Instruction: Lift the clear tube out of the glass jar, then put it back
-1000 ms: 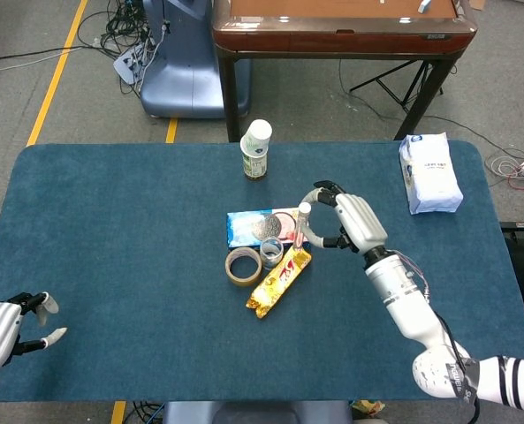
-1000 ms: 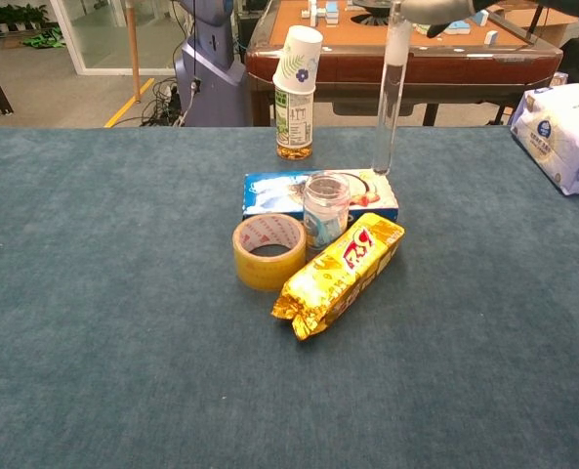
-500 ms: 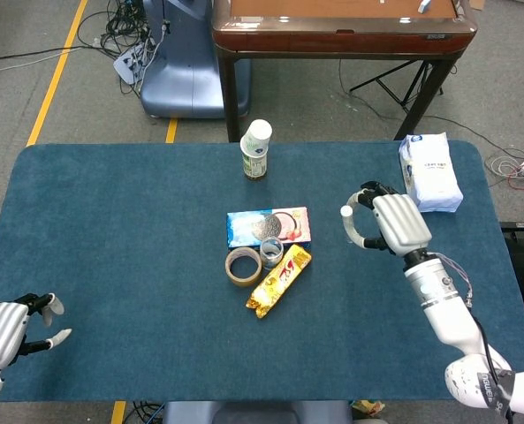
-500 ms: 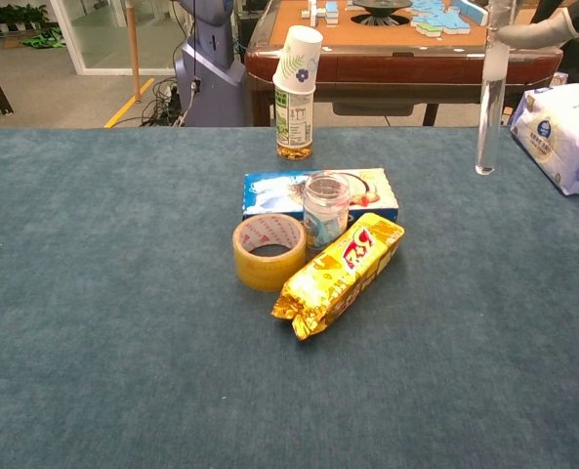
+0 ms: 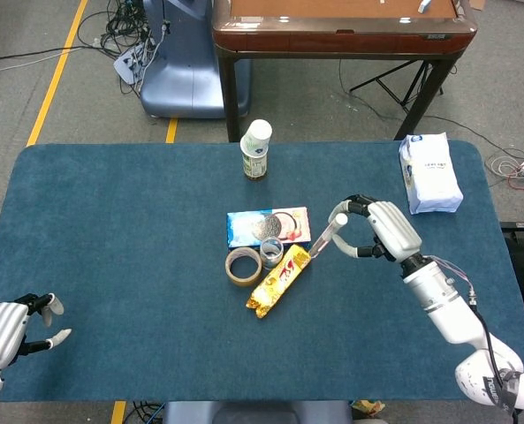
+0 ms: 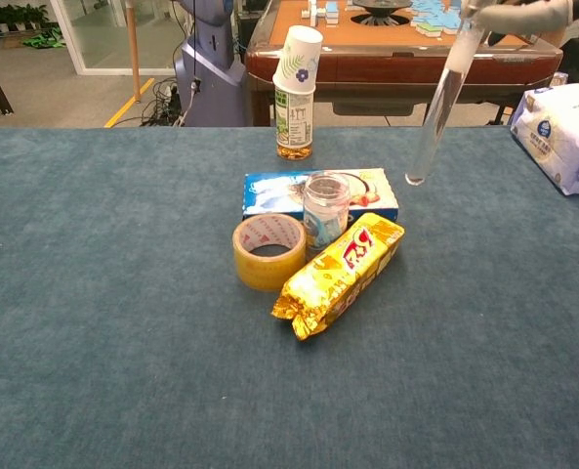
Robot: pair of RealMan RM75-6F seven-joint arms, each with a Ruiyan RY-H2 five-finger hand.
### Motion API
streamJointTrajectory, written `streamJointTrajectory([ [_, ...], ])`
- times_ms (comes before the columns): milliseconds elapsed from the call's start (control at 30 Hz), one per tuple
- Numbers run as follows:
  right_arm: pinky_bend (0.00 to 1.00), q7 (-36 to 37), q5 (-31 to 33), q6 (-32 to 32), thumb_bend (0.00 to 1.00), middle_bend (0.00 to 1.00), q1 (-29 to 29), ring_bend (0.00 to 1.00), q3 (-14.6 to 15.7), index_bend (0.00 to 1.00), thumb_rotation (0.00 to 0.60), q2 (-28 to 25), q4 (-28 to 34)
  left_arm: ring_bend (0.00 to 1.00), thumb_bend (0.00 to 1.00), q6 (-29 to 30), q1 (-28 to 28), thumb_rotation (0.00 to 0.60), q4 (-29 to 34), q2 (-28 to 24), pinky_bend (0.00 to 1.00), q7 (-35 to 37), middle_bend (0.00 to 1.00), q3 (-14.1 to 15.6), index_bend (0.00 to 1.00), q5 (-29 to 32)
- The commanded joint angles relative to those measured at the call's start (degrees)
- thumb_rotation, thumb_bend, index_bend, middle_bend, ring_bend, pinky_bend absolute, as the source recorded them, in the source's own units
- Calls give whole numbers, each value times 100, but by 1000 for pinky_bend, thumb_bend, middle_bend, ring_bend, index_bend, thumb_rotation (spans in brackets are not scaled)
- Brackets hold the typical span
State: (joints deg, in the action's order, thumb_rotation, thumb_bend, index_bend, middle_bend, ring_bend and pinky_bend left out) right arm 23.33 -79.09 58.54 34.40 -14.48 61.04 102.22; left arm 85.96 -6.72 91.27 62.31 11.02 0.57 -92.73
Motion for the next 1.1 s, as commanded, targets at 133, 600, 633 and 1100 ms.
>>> streamJointTrajectory([
  [133,318,-1001,109,-582,541,523,154,298,276,632,600,-232,-145,523,143,10,0,600,10,-5,696,13,699,-4,520,4],
  [600,318,-158,-32,-126,568,524,15,299,94,636,600,31,-14,522,143,16,4,600,26,-23,696,12,698,9,502,-3],
  [633,318,83,-171,-50,567,524,-8,299,101,637,600,68,-82,522,143,14,4,600,26,-23,696,10,699,8,503,0],
  [1100,318,-1208,-103,40,565,524,-99,299,332,646,600,-36,-326,522,144,-17,-13,600,40,-6,696,-65,699,21,503,-18],
])
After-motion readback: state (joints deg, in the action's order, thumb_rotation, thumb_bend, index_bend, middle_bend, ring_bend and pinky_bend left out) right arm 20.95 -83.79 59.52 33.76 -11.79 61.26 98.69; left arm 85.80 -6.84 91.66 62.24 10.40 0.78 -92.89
